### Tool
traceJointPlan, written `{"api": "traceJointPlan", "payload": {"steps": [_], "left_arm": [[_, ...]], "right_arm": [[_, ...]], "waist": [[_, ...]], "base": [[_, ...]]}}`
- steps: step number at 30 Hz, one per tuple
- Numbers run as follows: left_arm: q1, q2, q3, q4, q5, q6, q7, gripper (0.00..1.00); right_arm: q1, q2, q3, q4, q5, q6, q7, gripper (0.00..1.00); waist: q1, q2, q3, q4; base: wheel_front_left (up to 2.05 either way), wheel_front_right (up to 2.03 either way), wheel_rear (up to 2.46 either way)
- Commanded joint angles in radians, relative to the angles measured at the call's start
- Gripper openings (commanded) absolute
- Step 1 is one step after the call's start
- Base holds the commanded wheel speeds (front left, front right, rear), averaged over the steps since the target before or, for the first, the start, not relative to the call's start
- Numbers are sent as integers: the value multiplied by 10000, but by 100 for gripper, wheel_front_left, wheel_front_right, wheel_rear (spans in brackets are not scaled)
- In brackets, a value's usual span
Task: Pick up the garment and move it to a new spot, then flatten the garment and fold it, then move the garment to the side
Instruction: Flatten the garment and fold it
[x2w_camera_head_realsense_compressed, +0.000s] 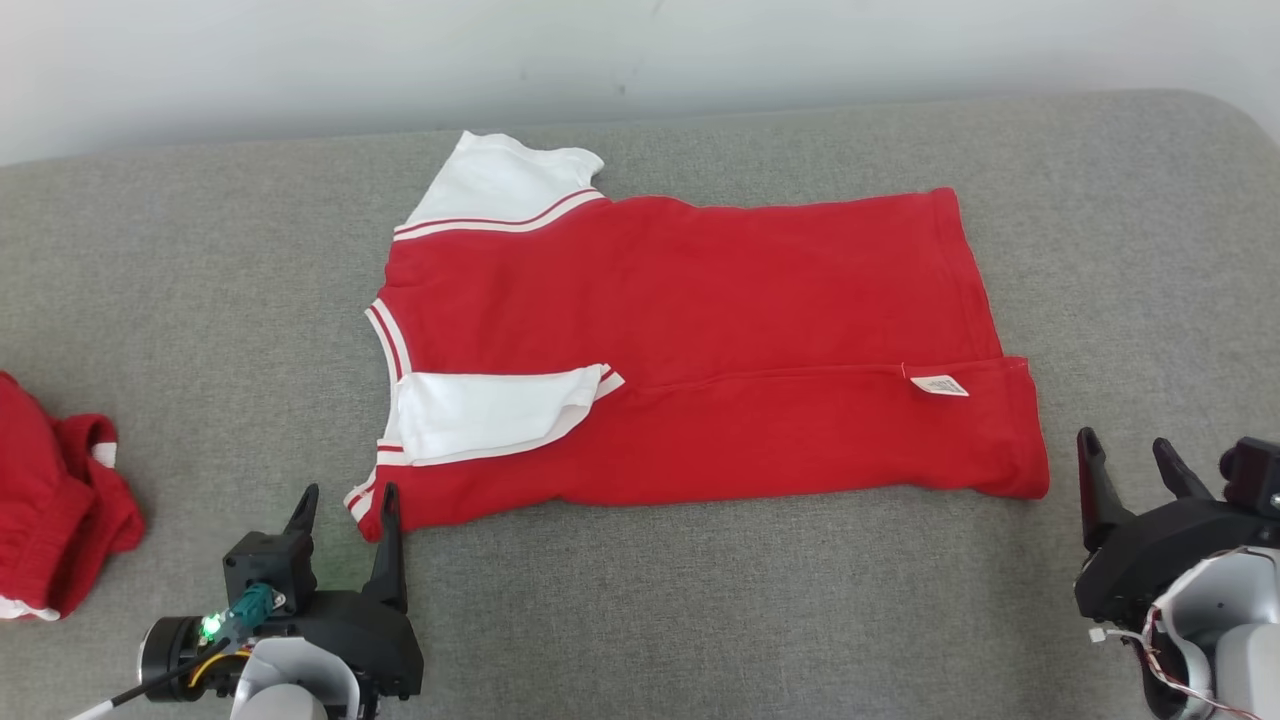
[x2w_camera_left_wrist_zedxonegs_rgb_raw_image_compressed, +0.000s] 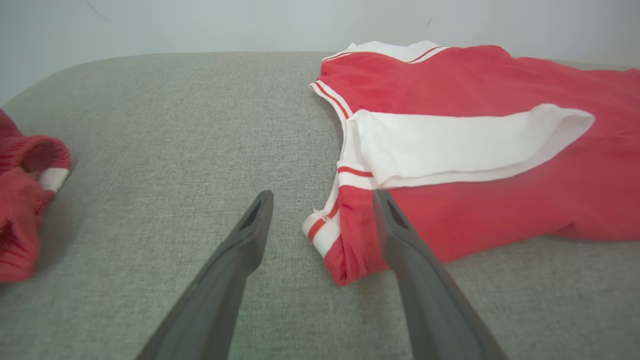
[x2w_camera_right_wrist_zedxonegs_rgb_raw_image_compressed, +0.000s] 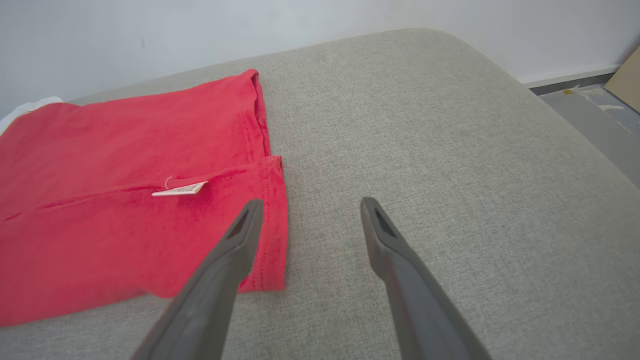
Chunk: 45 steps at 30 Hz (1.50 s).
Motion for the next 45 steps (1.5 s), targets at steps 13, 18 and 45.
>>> {"api": "traceJointPlan", "payload": {"steps": [13, 18, 45], "left_arm": [[-278, -213, -220, 867, -18, 106, 160, 100], [-499, -385, -412, 1337, -138, -120, 475, 100], [175, -277, -751, 1209, -399, -310, 612, 0]], "right_arm": [[-876, 433, 8, 1693, -1367, -23, -389, 100], [-1293, 452, 195, 2629, -1293, -23, -160, 100], [-622, 59, 307, 2525, -942, -17, -234, 0]], "waist": [[2, 0, 250, -74], [2, 0, 379, 55], [2, 0, -284, 134]], "base": [[0, 0, 0], [0, 0, 0], [0, 0, 0]]}}
